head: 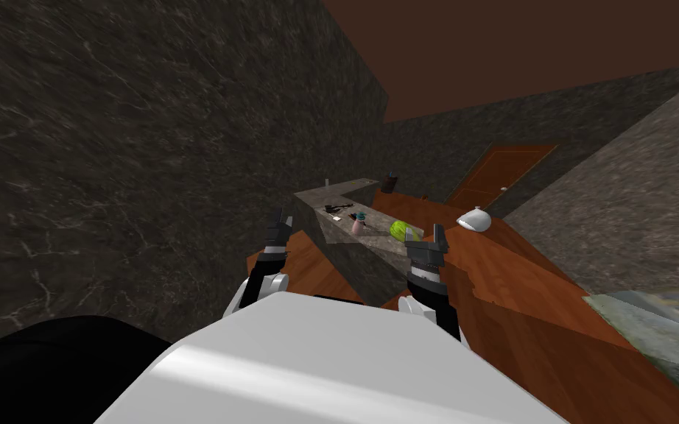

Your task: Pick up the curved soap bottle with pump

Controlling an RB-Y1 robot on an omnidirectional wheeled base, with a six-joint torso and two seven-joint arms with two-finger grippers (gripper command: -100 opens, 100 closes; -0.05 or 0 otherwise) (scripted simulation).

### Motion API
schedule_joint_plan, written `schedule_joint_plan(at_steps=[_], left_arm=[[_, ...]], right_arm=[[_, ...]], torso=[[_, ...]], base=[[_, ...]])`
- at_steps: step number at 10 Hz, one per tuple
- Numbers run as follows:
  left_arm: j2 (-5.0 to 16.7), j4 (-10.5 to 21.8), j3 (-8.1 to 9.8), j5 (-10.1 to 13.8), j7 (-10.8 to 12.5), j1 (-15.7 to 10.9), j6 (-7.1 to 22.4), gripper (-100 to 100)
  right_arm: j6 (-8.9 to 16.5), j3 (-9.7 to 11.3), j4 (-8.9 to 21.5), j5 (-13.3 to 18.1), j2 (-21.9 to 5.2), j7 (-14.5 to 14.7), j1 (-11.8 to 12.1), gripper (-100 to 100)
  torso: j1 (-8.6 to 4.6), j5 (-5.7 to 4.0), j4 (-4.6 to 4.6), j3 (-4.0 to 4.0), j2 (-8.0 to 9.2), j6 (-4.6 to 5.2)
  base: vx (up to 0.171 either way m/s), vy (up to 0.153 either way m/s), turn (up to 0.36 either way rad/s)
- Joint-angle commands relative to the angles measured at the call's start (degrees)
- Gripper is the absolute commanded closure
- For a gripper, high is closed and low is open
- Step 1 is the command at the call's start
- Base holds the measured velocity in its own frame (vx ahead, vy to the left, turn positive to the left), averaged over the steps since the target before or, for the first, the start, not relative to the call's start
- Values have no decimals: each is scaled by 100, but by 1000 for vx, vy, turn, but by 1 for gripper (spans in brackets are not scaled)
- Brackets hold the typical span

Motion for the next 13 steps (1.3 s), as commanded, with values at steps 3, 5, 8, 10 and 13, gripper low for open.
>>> schedule_joint_plan(at_steps=[3,5,8,10,13], left_arm=[[0,0,-1,0,0,0,0,0],[-1,0,-1,0,0,0,0,0],[0,0,-1,0,0,0,0,0],[0,0,0,0,0,1,0,0],[0,0,0,0,0,1,0,0]], right_arm=[[40,-166,-38,93,-431,86,476,-100],[76,-300,-64,163,-707,154,789,-100],[124,-468,-98,245,-1014,236,1233,-100],[152,-564,-118,289,-1176,281,1545,-100],[218,-776,-164,381,-1510,379,2062,-100]], torso=[[17,4,-2,-5,-8,0],[25,6,-4,-10,-17,0],[20,5,-3,-7,-12,0],[20,5,-3,-9,-15,0],[17,4,-4,-10,-17,1]], base=[[36,50,86],[45,71,89],[41,63,86],[47,48,64],[57,50,108]])
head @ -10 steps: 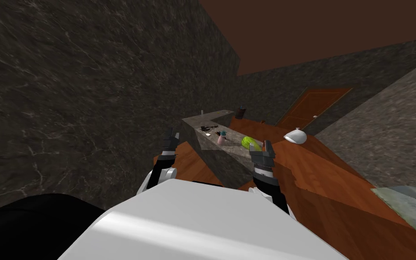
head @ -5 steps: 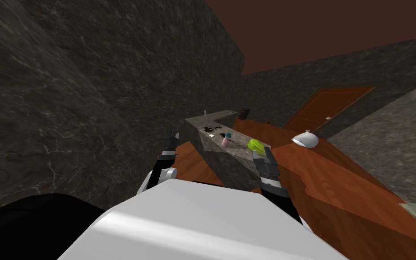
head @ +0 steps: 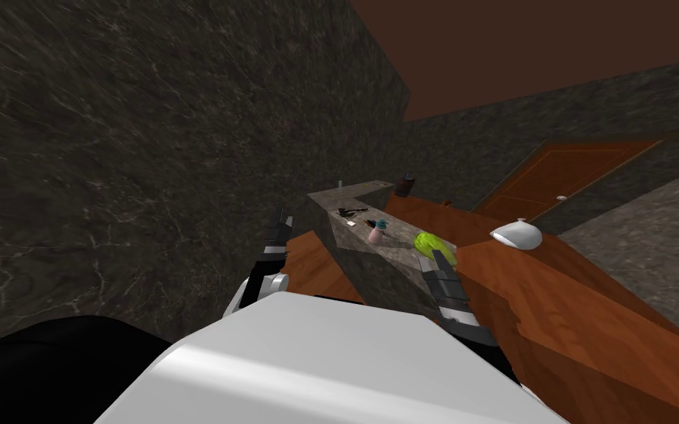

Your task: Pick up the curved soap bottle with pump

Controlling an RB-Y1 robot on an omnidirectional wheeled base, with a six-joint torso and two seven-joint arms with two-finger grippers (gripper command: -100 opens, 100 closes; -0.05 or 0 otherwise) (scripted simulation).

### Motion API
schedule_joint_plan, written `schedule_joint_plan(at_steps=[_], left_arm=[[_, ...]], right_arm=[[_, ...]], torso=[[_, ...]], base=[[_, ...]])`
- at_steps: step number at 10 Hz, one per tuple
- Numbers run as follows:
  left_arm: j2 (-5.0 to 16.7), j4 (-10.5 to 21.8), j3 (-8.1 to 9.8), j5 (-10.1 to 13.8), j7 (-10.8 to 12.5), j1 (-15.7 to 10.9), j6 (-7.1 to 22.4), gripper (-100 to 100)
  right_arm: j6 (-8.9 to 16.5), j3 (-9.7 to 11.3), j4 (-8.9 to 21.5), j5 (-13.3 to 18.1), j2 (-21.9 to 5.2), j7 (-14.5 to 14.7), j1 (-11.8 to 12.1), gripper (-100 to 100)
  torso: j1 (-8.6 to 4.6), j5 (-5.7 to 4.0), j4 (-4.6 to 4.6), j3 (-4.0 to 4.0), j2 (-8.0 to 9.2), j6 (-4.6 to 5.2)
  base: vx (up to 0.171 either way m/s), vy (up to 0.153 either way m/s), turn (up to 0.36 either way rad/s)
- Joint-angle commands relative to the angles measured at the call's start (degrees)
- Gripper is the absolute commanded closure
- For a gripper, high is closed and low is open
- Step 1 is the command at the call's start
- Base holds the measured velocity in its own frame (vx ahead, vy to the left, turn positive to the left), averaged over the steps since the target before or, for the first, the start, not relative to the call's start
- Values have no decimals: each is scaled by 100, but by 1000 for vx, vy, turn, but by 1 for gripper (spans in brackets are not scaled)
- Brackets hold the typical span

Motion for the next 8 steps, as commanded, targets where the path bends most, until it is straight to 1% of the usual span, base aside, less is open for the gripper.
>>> schedule_joint_plan(at_steps=[1,2,3,4,5,6,7,8], left_arm=[[0,0,0,0,0,0,0,0],[0,0,0,0,0,0,0,0],[0,0,0,0,0,0,0,0],[0,0,0,0,0,0,0,0],[0,0,0,0,0,0,0,0],[0,0,0,0,0,0,0,0],[0,0,0,0,0,0,0,0],[0,0,0,0,0,0,0,0]], right_arm=[[80,-181,-49,66,-260,76,286,-100],[80,-181,-49,66,-260,76,442,-100],[121,-304,-77,112,-432,130,605,-100],[121,-304,-77,112,-432,130,737,-100],[166,-432,-107,158,-605,184,931,-100],[166,-432,-107,158,-605,184,1039,-100],[214,-566,-139,202,-778,240,1250,-100],[214,-566,-139,202,-778,240,1346,-100]], torso=[[0,0,0,0,0,0],[6,1,-1,-4,-7,0],[4,1,-1,-1,-1,2],[8,2,0,0,0,0],[5,1,1,2,4,2],[3,1,0,1,1,0],[0,0,1,2,4,1],[4,1,1,1,2,-1]], base=[[78,65,162],[55,48,57],[51,60,108],[41,48,65],[56,46,110],[42,34,67],[50,51,151],[48,36,48]])
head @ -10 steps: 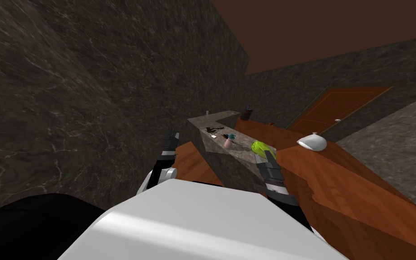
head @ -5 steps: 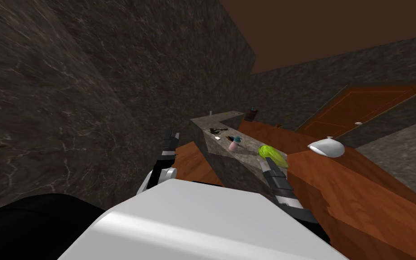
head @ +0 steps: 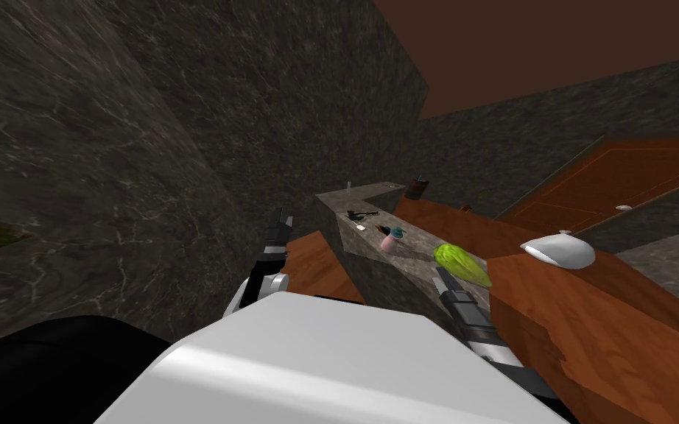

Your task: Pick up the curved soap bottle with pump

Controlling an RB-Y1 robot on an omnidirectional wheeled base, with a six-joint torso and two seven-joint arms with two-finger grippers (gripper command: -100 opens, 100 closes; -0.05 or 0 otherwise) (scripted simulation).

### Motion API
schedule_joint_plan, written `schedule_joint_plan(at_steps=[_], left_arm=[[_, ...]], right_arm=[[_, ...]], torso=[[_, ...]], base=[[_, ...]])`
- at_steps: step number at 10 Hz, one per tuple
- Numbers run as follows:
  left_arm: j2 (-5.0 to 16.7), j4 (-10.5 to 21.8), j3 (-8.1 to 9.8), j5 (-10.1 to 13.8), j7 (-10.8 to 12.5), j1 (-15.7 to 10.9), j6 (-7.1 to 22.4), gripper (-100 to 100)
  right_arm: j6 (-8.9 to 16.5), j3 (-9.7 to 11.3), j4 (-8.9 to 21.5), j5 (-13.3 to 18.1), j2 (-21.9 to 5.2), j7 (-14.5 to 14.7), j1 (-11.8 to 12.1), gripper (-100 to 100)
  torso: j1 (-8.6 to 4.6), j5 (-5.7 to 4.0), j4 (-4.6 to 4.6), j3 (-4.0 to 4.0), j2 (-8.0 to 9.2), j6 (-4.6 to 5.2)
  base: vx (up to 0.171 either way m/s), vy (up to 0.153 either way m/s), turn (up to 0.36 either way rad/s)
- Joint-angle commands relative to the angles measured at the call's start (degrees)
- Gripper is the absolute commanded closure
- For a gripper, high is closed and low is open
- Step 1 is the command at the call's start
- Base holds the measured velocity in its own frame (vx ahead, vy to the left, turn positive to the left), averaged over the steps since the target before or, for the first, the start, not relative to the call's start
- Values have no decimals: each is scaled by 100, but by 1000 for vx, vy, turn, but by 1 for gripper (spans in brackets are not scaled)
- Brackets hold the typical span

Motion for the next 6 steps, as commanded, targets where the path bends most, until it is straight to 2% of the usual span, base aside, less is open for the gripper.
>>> schedule_joint_plan(at_steps=[1,2,3,4,5,6], left_arm=[[0,0,0,0,0,0,0,0],[0,0,0,0,0,-1,0,0],[0,0,0,0,0,0,0,0],[0,0,0,0,0,0,0,0],[0,0,0,0,0,0,0,0],[0,0,0,0,0,0,0,0]], right_arm=[[57,-178,-10,38,-215,52,286,-100],[57,-178,-10,38,-215,52,368,-100],[111,-321,-45,80,-385,108,573,-100],[111,-321,-45,80,-385,108,682,-100],[169,-468,-82,119,-553,164,879,-100],[169,-468,-82,119,-553,164,997,-100]], torso=[[0,0,0,0,0,0],[2,0,0,0,-1,-3],[-3,-1,0,0,0,-1],[-2,-1,-1,-2,-5,-3],[-5,-1,0,-1,-1,0],[-3,-1,-1,-2,-5,-3]], base=[[49,45,117],[47,29,61],[61,35,126],[50,24,67],[60,31,142],[51,22,63]])
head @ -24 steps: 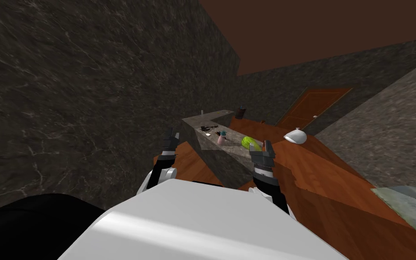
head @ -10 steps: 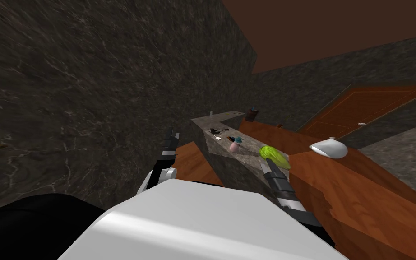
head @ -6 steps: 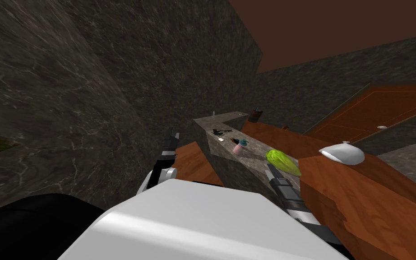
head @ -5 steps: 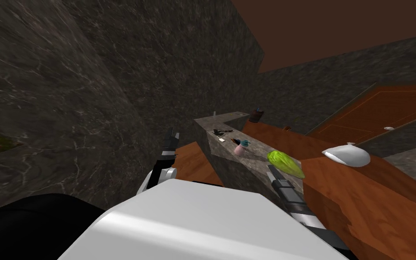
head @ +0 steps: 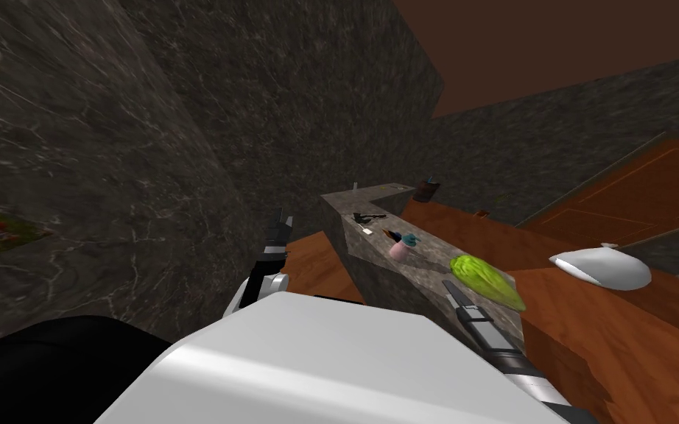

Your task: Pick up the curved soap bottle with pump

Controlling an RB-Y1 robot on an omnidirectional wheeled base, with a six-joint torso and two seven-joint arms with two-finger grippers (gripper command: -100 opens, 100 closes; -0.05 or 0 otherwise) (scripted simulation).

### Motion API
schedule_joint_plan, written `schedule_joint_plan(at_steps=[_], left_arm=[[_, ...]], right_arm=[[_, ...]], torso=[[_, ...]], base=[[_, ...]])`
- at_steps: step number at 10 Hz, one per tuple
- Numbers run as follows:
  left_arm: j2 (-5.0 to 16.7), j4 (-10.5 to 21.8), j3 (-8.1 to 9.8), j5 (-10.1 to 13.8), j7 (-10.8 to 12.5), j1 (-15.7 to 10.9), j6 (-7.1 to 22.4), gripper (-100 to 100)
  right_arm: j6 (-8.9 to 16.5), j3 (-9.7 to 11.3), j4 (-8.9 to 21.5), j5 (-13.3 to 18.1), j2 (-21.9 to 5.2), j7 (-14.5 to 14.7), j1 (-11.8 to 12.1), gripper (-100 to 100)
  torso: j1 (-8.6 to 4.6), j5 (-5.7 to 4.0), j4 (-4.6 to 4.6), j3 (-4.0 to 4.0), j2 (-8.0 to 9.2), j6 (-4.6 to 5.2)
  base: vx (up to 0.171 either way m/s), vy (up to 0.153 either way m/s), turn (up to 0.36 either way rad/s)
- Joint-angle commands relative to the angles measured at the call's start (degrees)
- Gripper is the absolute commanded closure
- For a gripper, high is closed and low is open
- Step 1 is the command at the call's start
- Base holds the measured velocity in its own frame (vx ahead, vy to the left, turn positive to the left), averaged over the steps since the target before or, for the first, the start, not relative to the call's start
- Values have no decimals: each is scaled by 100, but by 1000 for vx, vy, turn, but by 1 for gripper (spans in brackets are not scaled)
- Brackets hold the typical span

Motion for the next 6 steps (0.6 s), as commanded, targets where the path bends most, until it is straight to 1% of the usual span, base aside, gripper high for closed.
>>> schedule_joint_plan(at_steps=[1,2,3,4,5,6], left_arm=[[0,0,0,0,0,0,0,0],[0,0,0,0,0,0,0,0],[0,0,0,0,0,0,0,0],[0,0,0,0,0,0,0,0],[0,0,0,0,0,0,0,0],[0,0,0,0,0,0,0,0]], right_arm=[[57,-162,-20,48,-182,73,286,-100],[57,-162,-20,48,-182,73,397,-100],[119,-314,-60,83,-343,128,582,-100],[119,-314,-60,83,-343,128,710,-100],[184,-469,-102,114,-498,182,907,-100],[184,-469,-102,114,-498,182,1020,-100]], torso=[[0,0,0,0,0,0],[1,0,-1,-2,-5,-3],[2,0,-1,-2,-3,0],[1,0,-1,-2,-4,-2],[1,0,0,0,0,0],[3,0,0,-1,-2,-2]], base=[[67,31,122],[60,28,71],[63,27,104],[49,22,82],[57,32,134],[52,21,69]])
